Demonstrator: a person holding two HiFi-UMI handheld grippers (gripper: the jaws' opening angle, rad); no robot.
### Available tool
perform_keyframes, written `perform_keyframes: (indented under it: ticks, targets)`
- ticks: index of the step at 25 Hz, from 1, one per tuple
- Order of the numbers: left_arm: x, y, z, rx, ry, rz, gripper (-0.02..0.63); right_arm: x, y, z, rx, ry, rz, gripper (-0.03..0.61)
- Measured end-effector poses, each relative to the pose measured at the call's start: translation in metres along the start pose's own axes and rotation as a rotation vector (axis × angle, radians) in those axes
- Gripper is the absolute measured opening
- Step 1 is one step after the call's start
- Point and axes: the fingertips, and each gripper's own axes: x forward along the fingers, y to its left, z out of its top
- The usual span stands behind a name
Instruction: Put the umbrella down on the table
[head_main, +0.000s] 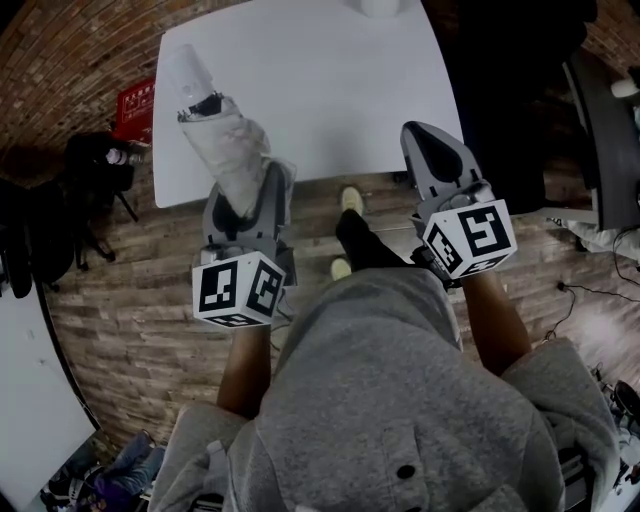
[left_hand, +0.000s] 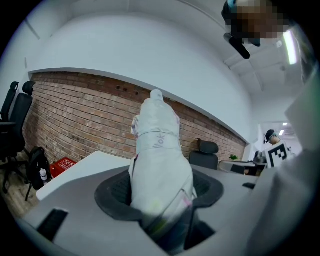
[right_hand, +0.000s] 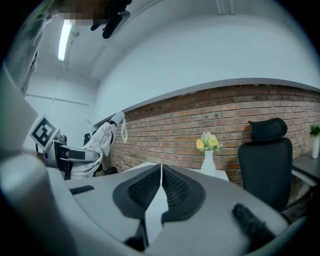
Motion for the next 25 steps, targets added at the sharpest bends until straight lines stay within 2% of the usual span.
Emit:
perform_keyframes:
  ticks: [7,25]
  targets:
    - [0.056,0.006,0.009,-0.007,0.022,0.002,0.261,0.042,-0.034,0.011,0.010,0.012,0.000,0.025]
    - [0.137,0.020,0.022,-0.004,0.082,0.030,0.261,0.110,-0.085,0.032,0.016,0.009,0.022,0.025]
